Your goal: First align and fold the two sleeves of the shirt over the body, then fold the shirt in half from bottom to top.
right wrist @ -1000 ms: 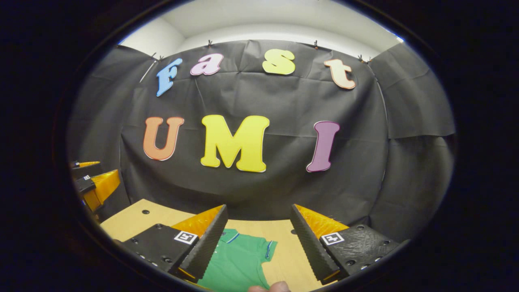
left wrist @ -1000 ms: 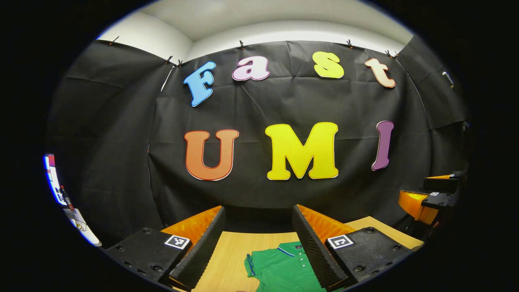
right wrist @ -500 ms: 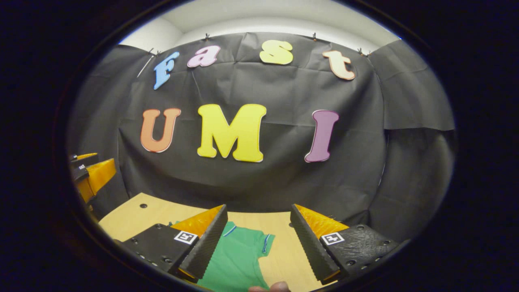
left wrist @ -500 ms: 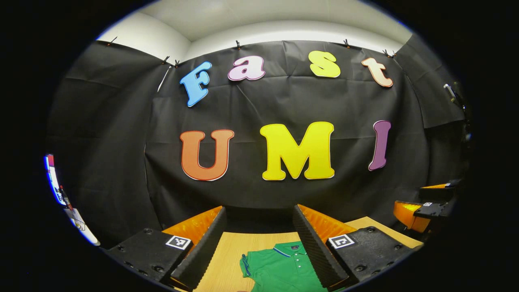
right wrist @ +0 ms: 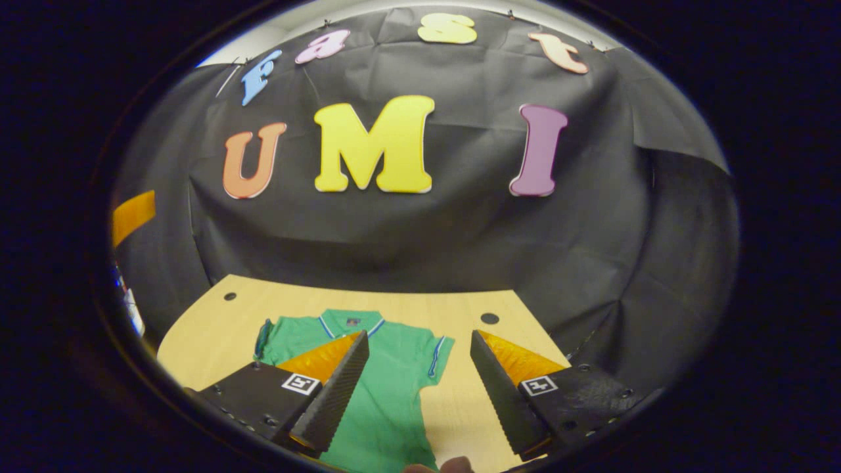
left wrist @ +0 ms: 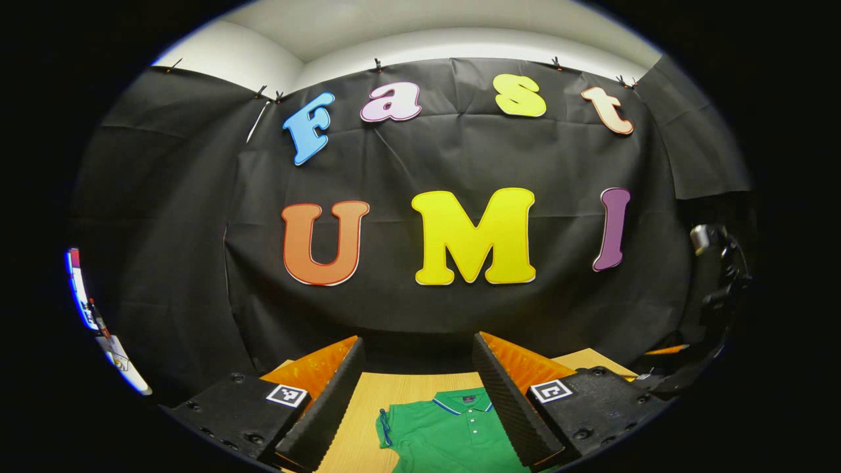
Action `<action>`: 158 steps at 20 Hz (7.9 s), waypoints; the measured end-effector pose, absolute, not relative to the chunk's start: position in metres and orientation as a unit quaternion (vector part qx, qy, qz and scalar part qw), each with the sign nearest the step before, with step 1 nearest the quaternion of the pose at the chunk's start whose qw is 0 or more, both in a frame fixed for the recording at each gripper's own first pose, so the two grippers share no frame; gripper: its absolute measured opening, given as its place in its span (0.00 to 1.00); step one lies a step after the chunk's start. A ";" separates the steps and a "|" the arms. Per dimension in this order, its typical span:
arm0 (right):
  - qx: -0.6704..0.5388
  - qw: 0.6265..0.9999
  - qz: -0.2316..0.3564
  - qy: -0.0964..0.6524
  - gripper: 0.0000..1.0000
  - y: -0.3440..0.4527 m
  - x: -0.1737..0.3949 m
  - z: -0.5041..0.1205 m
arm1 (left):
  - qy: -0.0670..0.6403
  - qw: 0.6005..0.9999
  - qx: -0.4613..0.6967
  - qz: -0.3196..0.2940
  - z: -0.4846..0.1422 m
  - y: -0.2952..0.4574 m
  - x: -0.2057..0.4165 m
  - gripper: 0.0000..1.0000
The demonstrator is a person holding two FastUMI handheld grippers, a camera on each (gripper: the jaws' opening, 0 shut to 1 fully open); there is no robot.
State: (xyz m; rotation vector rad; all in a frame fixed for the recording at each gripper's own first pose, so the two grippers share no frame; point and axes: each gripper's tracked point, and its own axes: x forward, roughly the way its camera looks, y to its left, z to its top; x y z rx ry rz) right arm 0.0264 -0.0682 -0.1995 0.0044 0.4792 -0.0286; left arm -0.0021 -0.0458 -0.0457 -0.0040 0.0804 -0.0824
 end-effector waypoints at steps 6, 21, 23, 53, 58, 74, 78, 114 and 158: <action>-0.006 0.950 -0.031 0.312 0.95 -0.098 0.076 -0.280 | 0.063 0.998 -0.001 -0.025 -0.065 -0.048 0.011 1.00; 0.006 0.896 -0.037 0.443 0.89 -0.113 0.151 -0.436 | 0.104 0.994 0.027 0.003 -0.092 -0.041 0.030 1.00; 0.023 0.889 -0.031 0.455 0.75 -0.111 0.152 -0.440 | 0.110 0.993 0.030 0.004 -0.097 -0.042 0.032 1.00; 0.075 0.886 0.111 0.444 0.00 0.088 0.161 -0.363 | 0.097 0.991 0.028 0.085 -0.071 0.028 -0.009 1.00; 0.085 0.897 0.133 0.414 0.66 0.107 0.154 -0.337 | 0.097 0.991 0.025 0.091 -0.071 0.039 -0.011 1.00; -0.044 0.967 0.104 0.227 0.93 0.029 0.061 -0.158 | 0.214 0.977 -0.007 -0.020 -0.185 0.017 0.050 1.00; -0.056 0.973 0.078 0.212 0.96 0.000 0.052 -0.144 | 0.264 0.964 -0.003 -0.045 -0.240 0.005 0.072 1.00; -0.009 0.951 0.048 0.307 0.95 -0.002 0.057 -0.226 | 0.386 0.920 -0.050 -0.052 -0.365 0.018 0.134 0.06; -0.026 0.953 0.068 0.293 0.96 -0.042 -0.110 -0.219 | 0.258 0.964 -0.025 -0.066 -0.202 -0.020 -0.079 1.00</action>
